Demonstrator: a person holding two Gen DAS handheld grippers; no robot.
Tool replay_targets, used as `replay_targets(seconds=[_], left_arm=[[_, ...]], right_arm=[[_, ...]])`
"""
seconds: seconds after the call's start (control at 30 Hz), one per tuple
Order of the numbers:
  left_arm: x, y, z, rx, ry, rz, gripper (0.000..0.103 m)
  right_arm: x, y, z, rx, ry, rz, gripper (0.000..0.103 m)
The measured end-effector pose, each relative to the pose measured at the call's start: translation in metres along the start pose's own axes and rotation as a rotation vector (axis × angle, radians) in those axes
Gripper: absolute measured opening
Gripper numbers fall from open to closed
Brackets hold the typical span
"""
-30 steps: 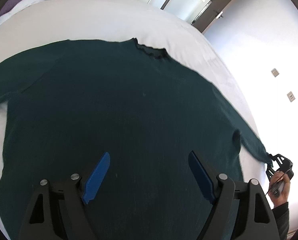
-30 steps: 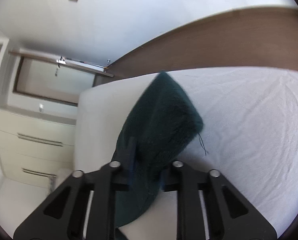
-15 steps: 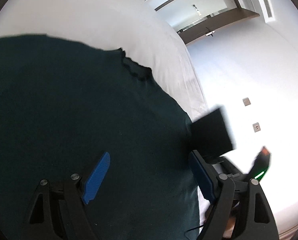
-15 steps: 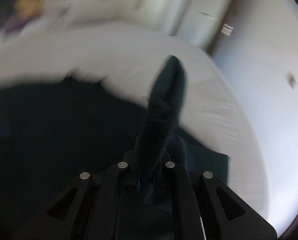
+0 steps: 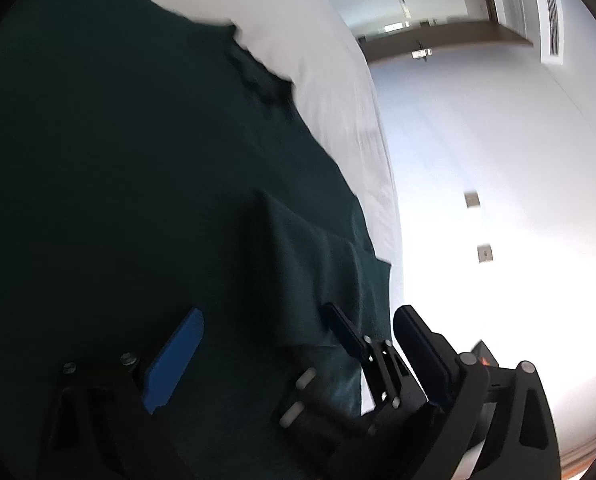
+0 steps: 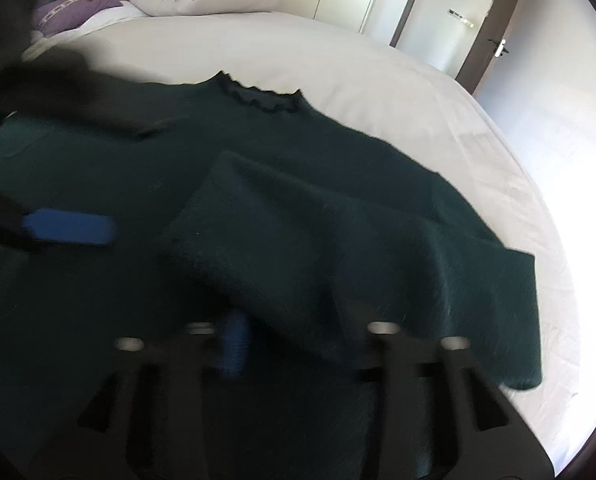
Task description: Fold small clothes
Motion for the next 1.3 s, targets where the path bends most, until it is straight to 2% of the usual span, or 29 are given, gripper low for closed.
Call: replay_targets(seconds=[0.03,0.13,0.17,0.2,0.23,0.27,0.3,0.43,0.5,0.53,0.6,0.63,0.7,0.87,1.0,1.17,1.3], left_arm=[[0.010,-0.001,0.003,-0.004,-0.022,-0.008,0.096],[0.030,0.000,0.004,0.002,-0.043,-0.042,0.083],[0.037,0.001,0.003,0.011,-0.054,-0.058,0.071],[0.039,0.000,0.002,0.013,-0.063,-0.072,0.053],[0.044,-0.003,0.001,0.016,-0.076,-0.097,0.040],[0.046,-0.005,0.000,0.016,-0.083,-0.112,0.010],[0.048,-0.008,-0.001,0.017,-0.090,-0.135,0.009],[0.035,-0.001,-0.013,0.067,-0.060,-0.128,0.008],[0.012,0.002,-0.025,0.113,-0.028,-0.151,0.008],[0.000,0.002,-0.029,0.126,-0.009,-0.162,0.008],[-0.031,-0.007,-0.044,0.134,0.043,-0.190,0.008],[-0.042,-0.011,-0.047,0.130,0.056,-0.197,0.008],[-0.068,-0.029,-0.061,0.106,0.101,-0.221,0.008],[-0.100,-0.057,-0.078,0.098,0.142,-0.279,0.008],[-0.104,-0.068,-0.079,0.100,0.153,-0.297,0.008],[-0.110,-0.081,-0.078,0.113,0.151,-0.299,0.008],[-0.113,-0.072,-0.076,0.142,0.168,-0.296,0.009]], right_arm=[[-0.003,-0.001,0.003,0.002,0.007,0.002,0.065],[-0.012,0.004,0.009,0.033,-0.005,-0.031,0.065],[-0.018,0.011,0.017,0.071,-0.016,-0.059,0.065],[-0.029,0.022,0.030,0.121,-0.026,-0.095,0.065],[-0.031,0.029,0.036,0.176,-0.037,-0.136,0.065],[-0.032,0.037,0.042,0.234,-0.051,-0.179,0.065],[-0.033,0.045,0.047,0.303,-0.065,-0.227,0.065],[-0.036,0.087,0.064,0.634,-0.078,-0.444,0.065],[-0.022,0.113,0.070,0.797,-0.087,-0.530,0.065],[-0.043,0.109,0.074,0.856,-0.089,-0.559,0.065],[-0.047,0.121,0.077,0.979,-0.082,-0.603,0.065],[-0.035,0.127,0.093,1.013,-0.075,-0.614,0.065],[-0.026,0.135,0.093,1.092,-0.062,-0.645,0.065],[-0.026,0.130,0.095,1.170,-0.055,-0.666,0.065],[-0.031,0.138,0.105,1.259,-0.066,-0.650,0.065],[-0.032,0.157,0.111,1.418,-0.055,-0.682,0.065],[-0.036,0.166,0.108,1.394,-0.046,-0.630,0.066]])
Point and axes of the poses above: each gripper's, at about its wrist camera, not at the fingertips, and x roughly the way its jaws point, y to its right, z to its underside, the point moved 10 cm from there along x, roughly the way its jaws point, and after that the axes turned 9 degrees about z, right-handed, at the moved point
